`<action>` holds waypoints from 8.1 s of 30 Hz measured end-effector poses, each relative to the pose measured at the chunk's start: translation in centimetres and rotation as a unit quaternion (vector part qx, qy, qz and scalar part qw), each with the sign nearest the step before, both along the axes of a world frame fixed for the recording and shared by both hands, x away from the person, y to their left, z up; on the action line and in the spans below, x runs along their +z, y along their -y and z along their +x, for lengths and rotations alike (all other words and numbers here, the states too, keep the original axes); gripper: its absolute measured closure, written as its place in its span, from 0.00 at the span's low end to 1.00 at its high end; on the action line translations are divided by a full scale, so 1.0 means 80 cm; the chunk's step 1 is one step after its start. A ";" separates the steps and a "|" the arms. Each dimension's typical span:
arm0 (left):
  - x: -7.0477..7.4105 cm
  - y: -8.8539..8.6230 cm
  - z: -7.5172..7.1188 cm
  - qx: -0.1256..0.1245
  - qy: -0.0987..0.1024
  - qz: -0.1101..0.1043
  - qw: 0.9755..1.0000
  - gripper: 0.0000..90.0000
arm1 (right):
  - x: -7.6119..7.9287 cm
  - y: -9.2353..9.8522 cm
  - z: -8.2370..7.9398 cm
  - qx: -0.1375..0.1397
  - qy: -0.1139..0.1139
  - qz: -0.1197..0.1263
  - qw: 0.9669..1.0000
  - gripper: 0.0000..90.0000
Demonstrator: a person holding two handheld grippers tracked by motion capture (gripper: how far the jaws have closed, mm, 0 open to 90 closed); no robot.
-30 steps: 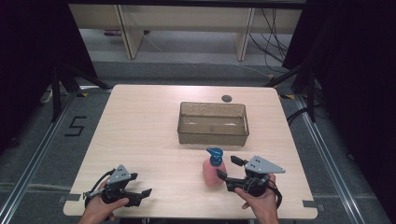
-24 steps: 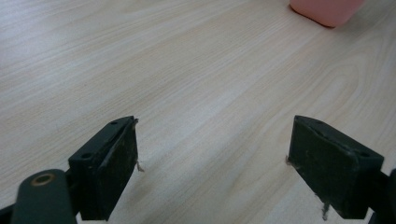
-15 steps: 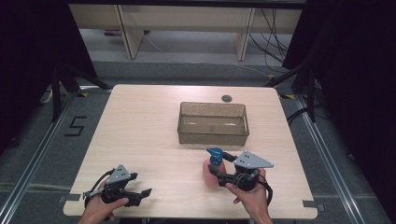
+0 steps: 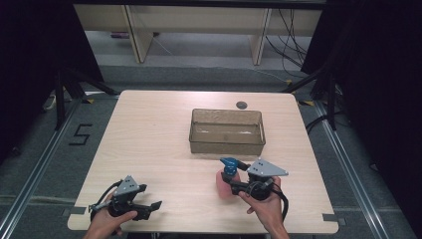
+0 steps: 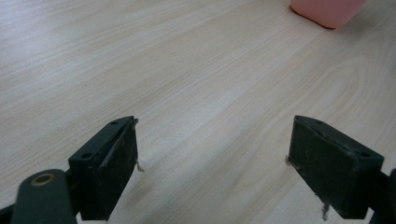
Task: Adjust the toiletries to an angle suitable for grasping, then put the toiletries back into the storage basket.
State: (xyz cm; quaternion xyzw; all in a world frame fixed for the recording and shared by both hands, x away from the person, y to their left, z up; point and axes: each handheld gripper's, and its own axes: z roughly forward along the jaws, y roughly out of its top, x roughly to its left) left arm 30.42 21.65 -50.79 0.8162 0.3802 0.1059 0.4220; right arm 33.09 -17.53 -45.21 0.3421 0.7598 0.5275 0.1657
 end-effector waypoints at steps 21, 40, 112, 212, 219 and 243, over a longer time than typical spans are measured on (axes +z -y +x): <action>-0.001 0.003 0.002 0.008 -0.002 -0.003 1.000 0.17 | -0.009 -0.006 0.010 0.007 0.007 -0.008 1.000 0.51; 0.000 0.005 0.000 0.007 0.003 -0.008 1.000 0.17 | 0.001 -0.016 0.003 -0.014 0.046 -0.050 0.998 0.59; -0.002 0.000 0.001 0.008 0.000 -0.002 1.000 0.17 | 0.121 0.041 0.100 -0.113 0.080 -0.009 0.990 0.59; 0.000 0.003 -0.002 0.011 0.006 -0.021 1.000 0.17 | 0.019 0.057 0.179 -0.178 0.006 -0.045 0.983 0.59; 0.002 0.000 -0.003 0.003 0.006 -0.006 1.000 0.17 | 0.013 0.059 0.178 -0.176 0.020 -0.056 0.983 0.58; 0.001 0.001 -0.003 0.008 0.006 -0.013 1.000 0.17 | 0.030 0.067 0.153 -0.182 0.002 0.012 0.983 0.25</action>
